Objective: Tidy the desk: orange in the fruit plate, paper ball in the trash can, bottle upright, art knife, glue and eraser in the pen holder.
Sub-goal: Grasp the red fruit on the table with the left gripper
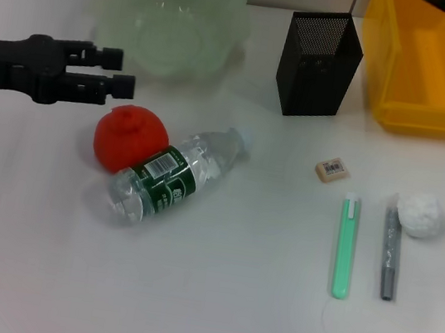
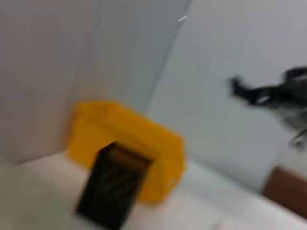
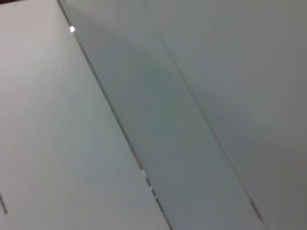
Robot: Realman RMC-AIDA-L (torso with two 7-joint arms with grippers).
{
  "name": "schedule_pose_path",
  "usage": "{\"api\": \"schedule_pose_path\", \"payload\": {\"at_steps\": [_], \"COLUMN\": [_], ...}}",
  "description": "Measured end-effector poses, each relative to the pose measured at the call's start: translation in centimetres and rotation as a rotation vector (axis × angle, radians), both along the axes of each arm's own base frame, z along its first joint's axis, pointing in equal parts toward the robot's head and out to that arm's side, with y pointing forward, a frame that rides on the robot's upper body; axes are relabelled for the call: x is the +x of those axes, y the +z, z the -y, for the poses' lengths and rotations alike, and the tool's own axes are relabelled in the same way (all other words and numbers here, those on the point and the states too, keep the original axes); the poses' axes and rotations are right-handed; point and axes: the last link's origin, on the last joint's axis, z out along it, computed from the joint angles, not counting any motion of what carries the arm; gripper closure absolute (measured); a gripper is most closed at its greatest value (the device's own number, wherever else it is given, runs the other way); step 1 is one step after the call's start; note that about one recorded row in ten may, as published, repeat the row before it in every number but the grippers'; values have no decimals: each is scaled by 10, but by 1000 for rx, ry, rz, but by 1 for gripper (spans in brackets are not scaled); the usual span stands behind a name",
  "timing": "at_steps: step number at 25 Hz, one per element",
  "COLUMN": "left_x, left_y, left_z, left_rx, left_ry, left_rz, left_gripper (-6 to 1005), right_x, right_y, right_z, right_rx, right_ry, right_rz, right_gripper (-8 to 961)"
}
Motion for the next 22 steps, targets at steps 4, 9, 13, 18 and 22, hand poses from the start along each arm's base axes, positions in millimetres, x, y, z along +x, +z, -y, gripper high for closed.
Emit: {"api": "schedule_pose_path", "payload": {"at_steps": [4,9,13,18,22], "left_x": [-13,-31,-36,-38,-40], "left_y": [2,-15,-24,-41,-56], "left_z": [-6,-3,1,2,0], "left_rx": [43,60,72,104,110], "left_ry": [63,113,113,123,135], "left_rz": [-98,-198,-210,-225,-278], "left_gripper": [242,242,243,243,242], "right_x": [6,2,-7,-14,-18], "right_y": [3,1,0,-1,-3], "right_z": [3,1,-6,-12,-16], "right_rx": [22,19,19,22,23], "right_ry": [-15,-3,17,25,25], "right_rz": [-4,-5,-1,7,16], "right_gripper": [128,128,128,128,129]}}
